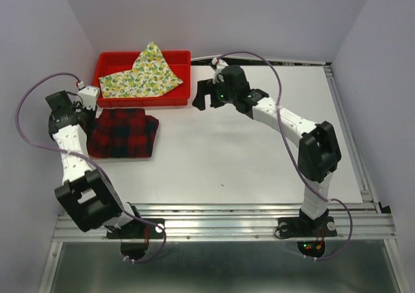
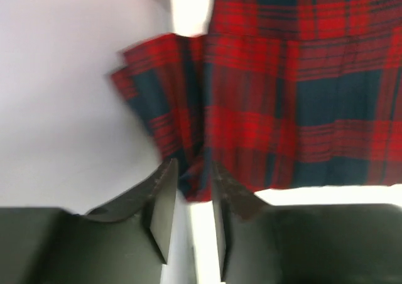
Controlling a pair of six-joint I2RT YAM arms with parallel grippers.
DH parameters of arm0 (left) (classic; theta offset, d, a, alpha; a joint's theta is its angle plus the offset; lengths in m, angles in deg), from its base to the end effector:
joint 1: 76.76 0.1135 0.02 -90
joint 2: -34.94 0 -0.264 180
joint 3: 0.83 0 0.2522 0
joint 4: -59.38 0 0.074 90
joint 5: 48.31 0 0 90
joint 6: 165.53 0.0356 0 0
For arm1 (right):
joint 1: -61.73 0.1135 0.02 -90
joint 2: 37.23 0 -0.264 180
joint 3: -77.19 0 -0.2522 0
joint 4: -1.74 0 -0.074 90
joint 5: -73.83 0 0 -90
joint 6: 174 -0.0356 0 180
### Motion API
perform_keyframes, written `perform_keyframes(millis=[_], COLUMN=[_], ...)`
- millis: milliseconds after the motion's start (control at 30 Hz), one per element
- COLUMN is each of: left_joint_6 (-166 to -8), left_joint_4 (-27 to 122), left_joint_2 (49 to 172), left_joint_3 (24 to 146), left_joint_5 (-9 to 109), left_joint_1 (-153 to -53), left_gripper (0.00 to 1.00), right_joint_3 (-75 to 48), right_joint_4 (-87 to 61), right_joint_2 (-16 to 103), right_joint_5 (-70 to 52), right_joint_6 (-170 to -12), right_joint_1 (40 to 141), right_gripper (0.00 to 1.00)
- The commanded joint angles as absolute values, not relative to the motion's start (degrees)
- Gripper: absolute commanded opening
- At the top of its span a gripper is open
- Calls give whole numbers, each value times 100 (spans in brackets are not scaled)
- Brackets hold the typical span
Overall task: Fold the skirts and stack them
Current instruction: Neatly place the folded skirt to the corner
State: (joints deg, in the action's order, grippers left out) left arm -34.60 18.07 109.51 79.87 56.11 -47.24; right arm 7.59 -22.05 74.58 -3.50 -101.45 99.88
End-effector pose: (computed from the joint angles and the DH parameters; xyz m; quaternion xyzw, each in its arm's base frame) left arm 0.2560 0.1348 0.3324 0.1450 0.8706 0.1724 0.4374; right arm 0.3637 0.2956 0.3061 -0.2089 0.8149 0.3308 0.4276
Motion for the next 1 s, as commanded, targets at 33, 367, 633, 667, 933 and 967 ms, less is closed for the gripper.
perform_keyframes(millis=[33, 367, 633, 667, 933, 967], left_joint_6=[-4115, -4494, -4248, -4248, -4257, -4205], left_joint_4=[2363, 3903, 3798, 3667, 2577, 2306], left_joint_2=[11738, 13687, 13226, 12824, 11485, 11423], left_joint_3=[7956, 7929, 7613, 7595, 8447, 8622], left_joint_5=[5411, 4302, 4633, 4731, 5364, 5547], left_joint_1=[-4740, -4740, -4766, -4767, -4933, -5012], left_gripper=[33, 32, 68, 69, 69, 69], right_joint_3=[18, -819, -538, -529, -353, -336], right_joint_4=[-2529, -2714, -3048, -3048, -3347, -3425], right_joint_2=[6659, 5770, 5567, 5541, 5321, 5286], right_joint_5=[-246, -254, -237, -237, -254, -254], right_joint_6=[-9867, -9850, -9657, -9657, -9358, -9323], right_joint_1=[9548, 9196, 9091, 9091, 9030, 8925], right_gripper=[100, 100, 100, 100, 100, 100])
